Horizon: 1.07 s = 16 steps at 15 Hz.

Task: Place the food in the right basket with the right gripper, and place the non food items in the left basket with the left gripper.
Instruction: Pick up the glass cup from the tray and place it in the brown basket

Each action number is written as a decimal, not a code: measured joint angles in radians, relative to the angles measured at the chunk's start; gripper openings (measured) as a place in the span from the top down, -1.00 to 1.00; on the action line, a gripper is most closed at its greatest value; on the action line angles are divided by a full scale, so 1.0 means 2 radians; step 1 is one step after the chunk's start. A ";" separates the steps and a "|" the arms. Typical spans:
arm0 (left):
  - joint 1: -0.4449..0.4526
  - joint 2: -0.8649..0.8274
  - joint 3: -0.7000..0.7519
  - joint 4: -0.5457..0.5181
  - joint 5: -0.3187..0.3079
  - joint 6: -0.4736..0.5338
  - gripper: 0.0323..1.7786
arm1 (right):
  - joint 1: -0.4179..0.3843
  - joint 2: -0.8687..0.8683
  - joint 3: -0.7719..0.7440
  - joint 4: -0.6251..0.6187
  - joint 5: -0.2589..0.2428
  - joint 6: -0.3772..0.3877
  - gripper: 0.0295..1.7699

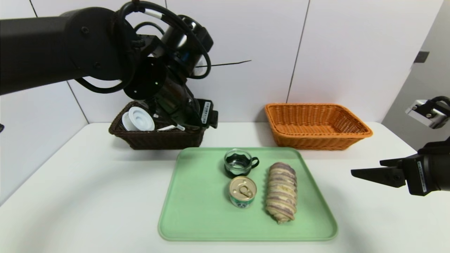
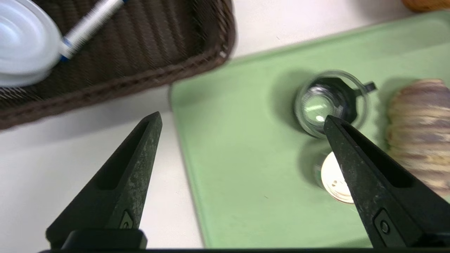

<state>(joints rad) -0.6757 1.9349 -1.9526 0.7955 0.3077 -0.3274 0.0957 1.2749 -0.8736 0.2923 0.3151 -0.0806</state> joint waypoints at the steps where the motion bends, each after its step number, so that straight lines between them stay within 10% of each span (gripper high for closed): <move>1: -0.008 0.005 0.000 0.007 0.000 -0.019 -0.84 | 0.000 -0.001 0.001 0.000 0.000 0.000 -0.92; 16: -0.039 0.084 -0.002 0.010 0.000 -0.114 -0.90 | -0.001 -0.007 0.007 0.000 0.000 0.000 -0.92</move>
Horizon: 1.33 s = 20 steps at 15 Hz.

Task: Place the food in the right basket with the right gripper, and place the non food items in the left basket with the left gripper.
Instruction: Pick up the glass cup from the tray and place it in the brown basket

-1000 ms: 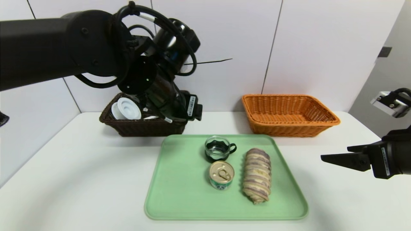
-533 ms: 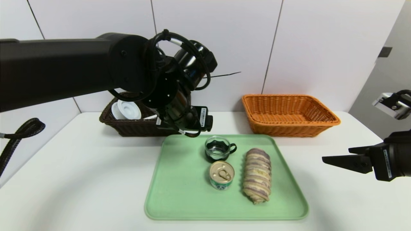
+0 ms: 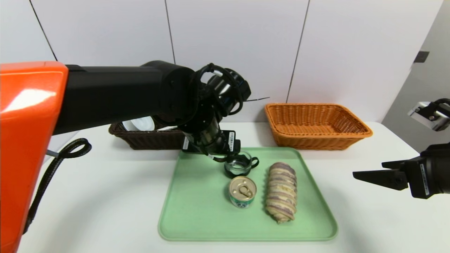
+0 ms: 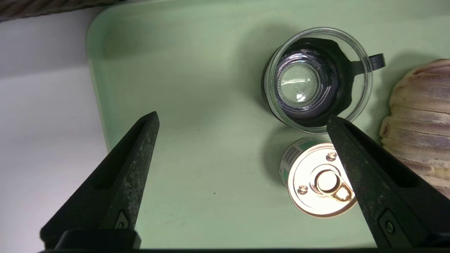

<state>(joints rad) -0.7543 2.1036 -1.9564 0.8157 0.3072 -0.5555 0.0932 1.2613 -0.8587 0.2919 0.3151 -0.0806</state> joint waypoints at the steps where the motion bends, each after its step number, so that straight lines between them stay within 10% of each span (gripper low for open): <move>1: 0.000 0.007 0.000 0.000 0.000 -0.004 -0.90 | 0.000 0.000 0.001 0.000 0.000 0.000 -0.92; 20: 0.011 0.073 -0.006 -0.037 0.000 -0.024 -0.90 | 0.001 -0.005 0.007 0.000 0.000 -0.001 -0.92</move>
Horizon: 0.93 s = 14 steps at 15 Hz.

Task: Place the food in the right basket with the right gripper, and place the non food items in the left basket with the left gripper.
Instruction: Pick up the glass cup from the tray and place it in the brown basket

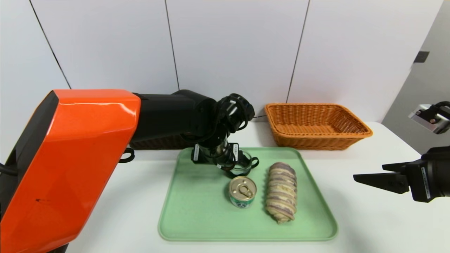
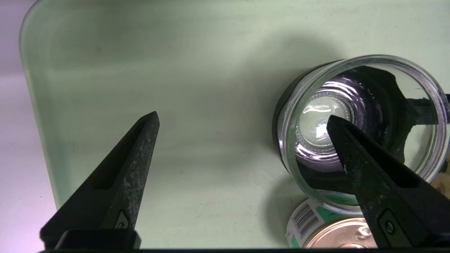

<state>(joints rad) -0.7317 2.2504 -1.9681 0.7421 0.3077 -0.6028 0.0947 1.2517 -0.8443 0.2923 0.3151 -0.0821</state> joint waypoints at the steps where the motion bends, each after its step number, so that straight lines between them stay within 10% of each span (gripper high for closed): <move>1: 0.001 0.001 0.000 -0.001 0.000 0.000 -0.90 | 0.000 0.000 0.002 0.000 0.000 0.000 -0.92; 9: 0.009 0.010 0.000 -0.014 0.000 0.006 -0.90 | 0.002 0.000 0.003 0.000 0.000 0.000 -0.92; 14: 0.009 0.016 0.000 -0.014 -0.002 0.011 -0.06 | 0.002 0.000 0.003 -0.001 0.000 0.000 -0.92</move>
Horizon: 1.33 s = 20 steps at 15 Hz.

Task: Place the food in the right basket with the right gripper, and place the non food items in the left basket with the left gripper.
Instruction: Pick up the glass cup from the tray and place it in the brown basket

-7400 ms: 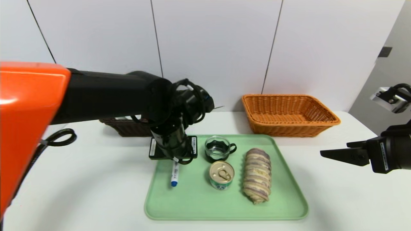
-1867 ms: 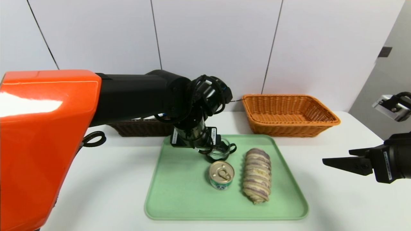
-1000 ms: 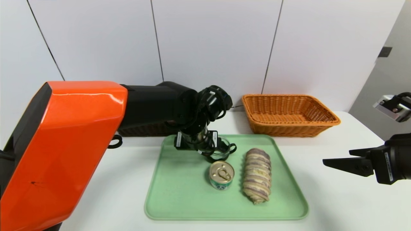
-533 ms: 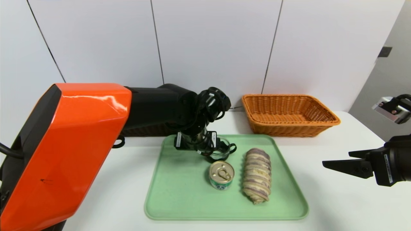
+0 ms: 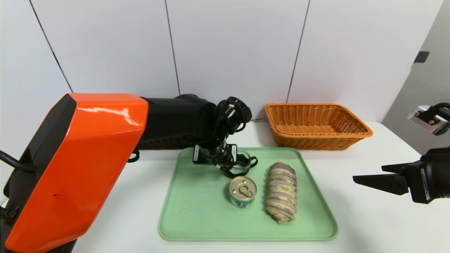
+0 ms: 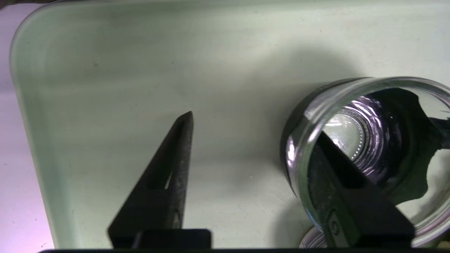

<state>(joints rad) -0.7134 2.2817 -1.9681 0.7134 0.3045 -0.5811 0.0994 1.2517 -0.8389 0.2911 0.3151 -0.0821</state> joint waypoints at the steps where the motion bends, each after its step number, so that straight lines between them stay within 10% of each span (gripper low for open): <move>1: 0.000 0.001 0.000 0.000 0.000 0.000 0.05 | 0.000 0.000 0.000 0.000 0.000 0.000 -0.92; 4: 0.000 0.003 -0.002 -0.003 0.000 0.000 0.88 | 0.000 0.000 0.001 0.000 0.000 0.000 -0.92; 20: -0.001 -0.147 0.000 0.001 0.001 0.071 0.90 | 0.000 -0.001 -0.003 -0.001 0.000 -0.001 -0.92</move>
<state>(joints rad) -0.7162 1.9879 -1.9674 0.7157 0.3064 -0.4391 0.1000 1.2489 -0.8447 0.2896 0.3151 -0.0836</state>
